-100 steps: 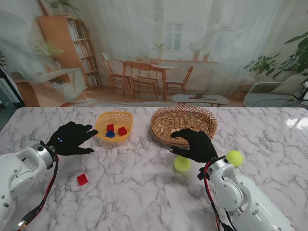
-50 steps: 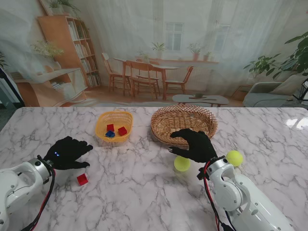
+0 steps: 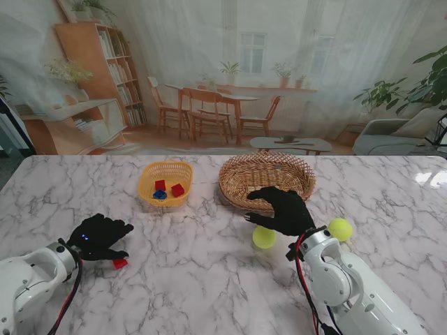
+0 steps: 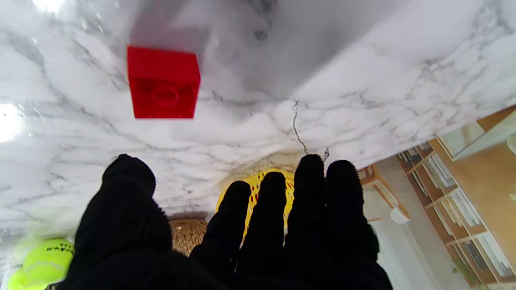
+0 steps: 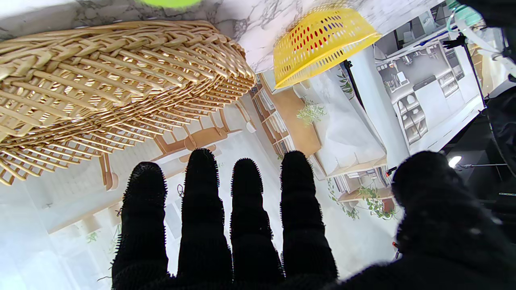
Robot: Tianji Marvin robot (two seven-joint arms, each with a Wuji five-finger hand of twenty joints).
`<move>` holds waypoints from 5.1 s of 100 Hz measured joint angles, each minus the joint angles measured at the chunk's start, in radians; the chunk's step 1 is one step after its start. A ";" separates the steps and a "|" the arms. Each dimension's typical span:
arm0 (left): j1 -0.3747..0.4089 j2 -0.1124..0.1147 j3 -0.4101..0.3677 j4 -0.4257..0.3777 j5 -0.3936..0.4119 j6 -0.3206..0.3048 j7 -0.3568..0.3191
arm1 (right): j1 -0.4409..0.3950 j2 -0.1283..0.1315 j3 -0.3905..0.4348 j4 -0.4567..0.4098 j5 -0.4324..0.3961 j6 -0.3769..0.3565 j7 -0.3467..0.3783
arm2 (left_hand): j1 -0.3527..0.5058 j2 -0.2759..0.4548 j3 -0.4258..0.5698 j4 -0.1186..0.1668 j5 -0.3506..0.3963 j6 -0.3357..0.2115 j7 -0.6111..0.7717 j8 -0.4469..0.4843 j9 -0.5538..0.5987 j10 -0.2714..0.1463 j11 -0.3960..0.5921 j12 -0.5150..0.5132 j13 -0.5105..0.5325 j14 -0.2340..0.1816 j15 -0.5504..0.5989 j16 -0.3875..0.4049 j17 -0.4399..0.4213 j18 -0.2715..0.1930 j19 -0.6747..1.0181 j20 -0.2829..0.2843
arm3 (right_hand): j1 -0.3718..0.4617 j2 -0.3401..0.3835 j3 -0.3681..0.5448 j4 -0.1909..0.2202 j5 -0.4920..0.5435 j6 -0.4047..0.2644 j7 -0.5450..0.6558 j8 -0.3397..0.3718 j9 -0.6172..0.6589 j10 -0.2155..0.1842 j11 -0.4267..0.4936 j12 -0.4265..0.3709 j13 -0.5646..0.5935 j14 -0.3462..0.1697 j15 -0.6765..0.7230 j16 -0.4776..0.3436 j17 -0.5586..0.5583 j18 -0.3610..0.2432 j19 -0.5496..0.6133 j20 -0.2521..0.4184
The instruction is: Sort the blocks and the balls into two baskets
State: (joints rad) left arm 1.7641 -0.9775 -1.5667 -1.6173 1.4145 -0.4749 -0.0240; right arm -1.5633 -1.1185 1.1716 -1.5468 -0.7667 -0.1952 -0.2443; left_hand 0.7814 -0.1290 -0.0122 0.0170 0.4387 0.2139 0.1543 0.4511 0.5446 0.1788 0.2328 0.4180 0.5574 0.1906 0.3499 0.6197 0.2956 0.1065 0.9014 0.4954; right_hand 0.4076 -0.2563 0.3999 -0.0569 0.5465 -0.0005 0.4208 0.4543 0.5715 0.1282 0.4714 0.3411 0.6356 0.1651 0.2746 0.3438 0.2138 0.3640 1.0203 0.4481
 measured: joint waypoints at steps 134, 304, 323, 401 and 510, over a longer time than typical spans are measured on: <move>-0.017 0.001 0.064 0.073 -0.042 0.072 -0.044 | 0.007 0.000 -0.009 0.007 0.000 0.006 0.005 | 0.065 -0.161 0.035 -0.017 0.090 0.036 0.242 0.188 0.133 -0.002 0.182 0.170 0.195 -0.019 0.160 0.193 0.174 0.009 0.184 0.089 | 0.000 0.000 -0.001 0.000 0.000 0.000 0.000 0.000 0.000 0.000 0.000 0.000 0.000 0.000 0.000 0.000 0.000 0.000 0.000 0.000; -0.276 -0.003 0.084 0.123 -0.166 0.006 -0.151 | 0.009 0.000 -0.011 0.008 0.001 0.015 0.006 | 0.348 -0.214 0.103 -0.006 0.089 0.011 0.393 0.245 0.241 -0.010 0.091 0.457 0.275 -0.046 0.237 0.273 0.271 -0.006 0.249 0.101 | 0.000 0.000 -0.001 0.001 0.000 0.000 0.000 0.000 0.000 0.000 0.000 0.000 0.000 0.000 0.000 0.000 -0.001 0.000 0.000 0.000; -0.381 0.001 0.160 0.177 -0.188 0.048 -0.182 | 0.009 0.000 -0.011 0.008 0.002 0.015 0.007 | 0.349 -0.214 0.103 -0.006 0.089 0.011 0.394 0.245 0.241 -0.010 0.091 0.457 0.276 -0.046 0.237 0.273 0.271 -0.006 0.249 0.101 | 0.000 0.000 -0.001 0.001 0.000 0.000 0.000 0.000 0.000 0.000 0.000 0.000 0.000 0.000 0.000 0.000 -0.001 0.000 0.000 0.000; -0.742 -0.022 0.566 0.428 -0.391 0.317 -0.173 | 0.013 0.000 -0.016 0.014 0.003 0.016 0.008 | 0.349 -0.204 0.092 -0.006 0.088 0.011 0.394 0.245 0.241 -0.011 0.093 0.457 0.274 -0.046 0.237 0.273 0.262 -0.006 0.249 0.101 | 0.000 0.000 -0.001 0.001 0.000 0.000 0.000 0.000 0.000 0.000 0.000 0.000 0.000 0.000 0.000 0.000 -0.001 0.000 0.000 0.000; -0.714 -0.048 0.534 0.384 -0.359 0.268 -0.137 | 0.014 0.000 -0.012 0.020 0.001 0.015 0.003 | 0.067 0.037 0.012 -0.005 -0.037 -0.023 0.031 -0.002 -0.148 0.001 -0.059 -0.106 -0.096 0.005 -0.061 -0.102 -0.110 0.044 -0.083 -0.010 | 0.000 0.000 -0.001 0.001 0.000 0.000 0.000 0.000 0.000 0.000 0.000 0.000 0.000 0.000 0.000 0.000 -0.001 0.000 0.000 0.000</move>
State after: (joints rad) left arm 1.0499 -1.0258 -1.0326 -1.2333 1.0556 -0.2073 -0.1611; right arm -1.5489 -1.1184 1.1598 -1.5263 -0.7654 -0.1801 -0.2411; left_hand 0.8483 -0.0919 -0.0007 0.0116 0.4021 0.1907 0.1853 0.4489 0.3964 0.1800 0.1740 0.3123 0.4612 0.1955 0.2884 0.5180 0.1858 0.1508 0.8186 0.4854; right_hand 0.4076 -0.2560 0.3987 -0.0557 0.5465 -0.0005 0.4208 0.4543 0.5715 0.1282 0.4714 0.3411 0.6356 0.1651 0.2746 0.3438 0.2129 0.3641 1.0203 0.4481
